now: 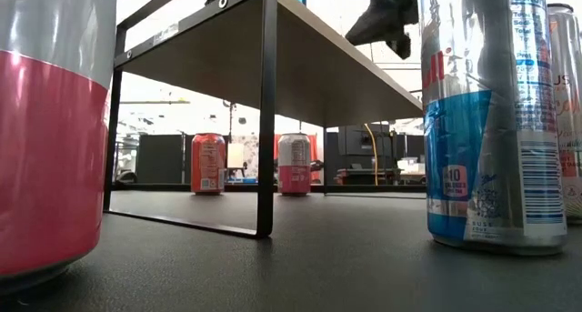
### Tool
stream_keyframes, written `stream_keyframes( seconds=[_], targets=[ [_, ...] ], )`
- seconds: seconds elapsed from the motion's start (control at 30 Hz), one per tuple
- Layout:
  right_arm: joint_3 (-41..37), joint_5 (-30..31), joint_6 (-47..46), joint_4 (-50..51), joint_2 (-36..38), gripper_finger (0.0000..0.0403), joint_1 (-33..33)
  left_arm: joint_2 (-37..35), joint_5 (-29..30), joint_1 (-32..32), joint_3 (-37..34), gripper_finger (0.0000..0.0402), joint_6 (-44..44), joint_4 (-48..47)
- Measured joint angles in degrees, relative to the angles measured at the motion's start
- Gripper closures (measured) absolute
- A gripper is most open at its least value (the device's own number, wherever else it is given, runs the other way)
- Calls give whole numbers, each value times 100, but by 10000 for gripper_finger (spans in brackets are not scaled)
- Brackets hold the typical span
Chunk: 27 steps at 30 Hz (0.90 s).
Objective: Place canned beverage on shelf
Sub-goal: Put the top pink-white soda can on the shelf aligned with the pink-white soda can
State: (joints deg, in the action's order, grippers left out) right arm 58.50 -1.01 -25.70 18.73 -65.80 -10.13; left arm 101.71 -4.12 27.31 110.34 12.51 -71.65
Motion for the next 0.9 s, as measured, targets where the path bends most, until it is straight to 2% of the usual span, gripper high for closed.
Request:
stream_keyframes(
  seconds=[0.2,0.4,0.6,0.77,0.9],
  targets=[
    [0,424,-906,183,378,381,-2,0,259,51,0,77,-1305,513],
    [0,423,-1879,459,689,381,-2,0,322,53,0,77,-1296,934],
    [0,440,-2201,448,741,381,-2,125,-555,299,0,77,-1312,1194],
    [0,434,-2323,427,727,381,0,379,-1913,566,-4,77,-1833,1164],
    [0,415,-2461,425,726,381,58,387,-2094,734,-4,77,-2461,1161]
  ],
)
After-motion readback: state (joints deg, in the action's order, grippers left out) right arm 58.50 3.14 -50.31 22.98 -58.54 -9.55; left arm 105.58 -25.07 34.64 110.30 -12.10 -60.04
